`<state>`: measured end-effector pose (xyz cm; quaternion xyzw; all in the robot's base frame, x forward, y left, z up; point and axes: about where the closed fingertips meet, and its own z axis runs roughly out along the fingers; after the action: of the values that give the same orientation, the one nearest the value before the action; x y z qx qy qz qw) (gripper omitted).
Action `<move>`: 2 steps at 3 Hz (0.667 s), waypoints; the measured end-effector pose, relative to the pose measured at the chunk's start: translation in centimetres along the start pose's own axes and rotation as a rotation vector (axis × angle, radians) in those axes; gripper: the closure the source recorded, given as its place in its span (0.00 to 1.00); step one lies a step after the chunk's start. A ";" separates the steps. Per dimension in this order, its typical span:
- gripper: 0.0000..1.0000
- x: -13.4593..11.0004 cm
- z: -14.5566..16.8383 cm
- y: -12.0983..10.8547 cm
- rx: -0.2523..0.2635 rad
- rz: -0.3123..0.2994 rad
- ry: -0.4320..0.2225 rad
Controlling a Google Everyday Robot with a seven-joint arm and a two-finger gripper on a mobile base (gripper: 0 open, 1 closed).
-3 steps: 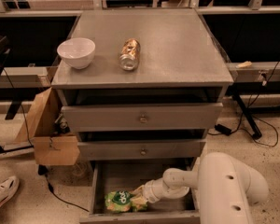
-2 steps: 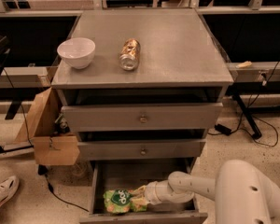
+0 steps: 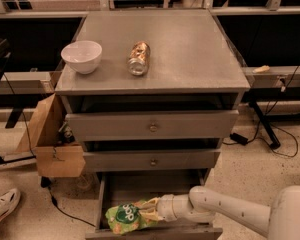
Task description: Pick green rice chip bag from bottom drawer and place on counter
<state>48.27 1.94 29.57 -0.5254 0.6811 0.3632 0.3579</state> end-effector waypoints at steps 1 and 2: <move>1.00 -4.0 -3.4 1.8 0.018 -0.040 -0.032; 1.00 -8.4 -7.0 3.4 0.043 -0.089 -0.045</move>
Offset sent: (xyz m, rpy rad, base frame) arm -0.0372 -0.0309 0.1838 0.0227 -0.1819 -0.0051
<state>45.78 0.34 40.66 -0.5391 0.6564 0.3440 0.4001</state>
